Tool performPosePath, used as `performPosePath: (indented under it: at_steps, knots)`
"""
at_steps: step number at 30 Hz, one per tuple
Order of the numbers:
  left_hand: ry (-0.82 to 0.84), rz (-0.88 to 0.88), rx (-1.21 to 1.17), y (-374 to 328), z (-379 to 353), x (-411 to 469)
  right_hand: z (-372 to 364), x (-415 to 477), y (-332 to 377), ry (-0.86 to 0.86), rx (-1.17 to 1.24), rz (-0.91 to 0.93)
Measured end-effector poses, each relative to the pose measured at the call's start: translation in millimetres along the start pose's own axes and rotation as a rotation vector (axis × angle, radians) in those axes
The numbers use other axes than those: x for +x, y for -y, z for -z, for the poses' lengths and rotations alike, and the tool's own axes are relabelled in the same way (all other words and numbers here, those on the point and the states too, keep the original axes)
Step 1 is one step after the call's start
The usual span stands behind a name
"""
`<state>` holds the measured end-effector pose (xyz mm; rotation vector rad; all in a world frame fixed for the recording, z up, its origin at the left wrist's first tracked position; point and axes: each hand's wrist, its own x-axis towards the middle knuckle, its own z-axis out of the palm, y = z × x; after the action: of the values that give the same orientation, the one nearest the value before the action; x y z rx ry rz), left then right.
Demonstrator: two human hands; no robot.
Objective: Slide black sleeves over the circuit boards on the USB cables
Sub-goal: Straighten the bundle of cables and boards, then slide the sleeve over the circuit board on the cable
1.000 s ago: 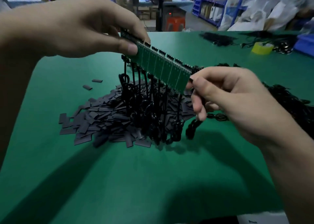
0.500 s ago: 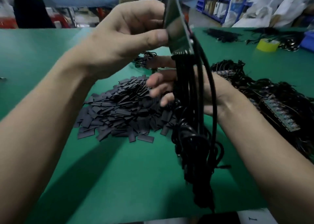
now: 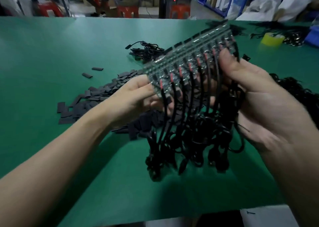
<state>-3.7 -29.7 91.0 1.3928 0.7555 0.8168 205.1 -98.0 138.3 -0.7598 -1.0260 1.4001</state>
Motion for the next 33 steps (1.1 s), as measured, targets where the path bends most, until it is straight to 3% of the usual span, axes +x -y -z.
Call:
performPosePath:
  at_steps: [7,10,12,16,18,20,22,24,27,30,33]
  knots:
    - [0.071,0.138,-0.324,24.7,4.5,-4.3,16.3,3.8,-34.5,-0.329,0.061,-0.303]
    - [-0.044,0.188,-0.307,41.0,13.7,-0.3,25.3,15.8,-65.3,-0.452,0.110,-0.342]
    - [-0.139,0.169,-0.164,47.0,19.5,5.6,32.7,21.3,-79.3,-0.463,0.089,-0.320]
    - [-0.185,0.069,0.149,48.5,31.4,9.6,47.6,28.6,-88.9,-0.343,-0.171,-0.324]
    - [-0.193,0.039,0.208,47.6,34.1,11.8,59.7,33.5,-84.9,-0.255,-0.606,-0.333]
    - [-0.201,-0.003,0.246,50.3,36.2,13.6,70.7,42.6,-75.9,-0.235,-1.041,-0.178]
    - [-0.214,-0.042,0.277,54.3,35.8,14.6,69.4,55.5,-66.1,-0.212,-1.262,0.093]
    - [-0.231,-0.065,0.287,56.8,35.2,15.4,56.3,71.4,-65.3,-0.025,-1.388,0.236]
    - [-0.248,-0.090,0.287,59.7,35.8,14.2,31.7,93.4,-76.7,0.290,-1.503,0.184]
    - [-0.269,-0.117,0.314,64.8,40.2,9.5,21.9,106.9,-88.2,0.406,-1.458,0.062]
    - [-0.324,-0.125,0.238,68.6,41.9,7.3,24.9,107.6,-95.3,0.408,-1.344,0.072]
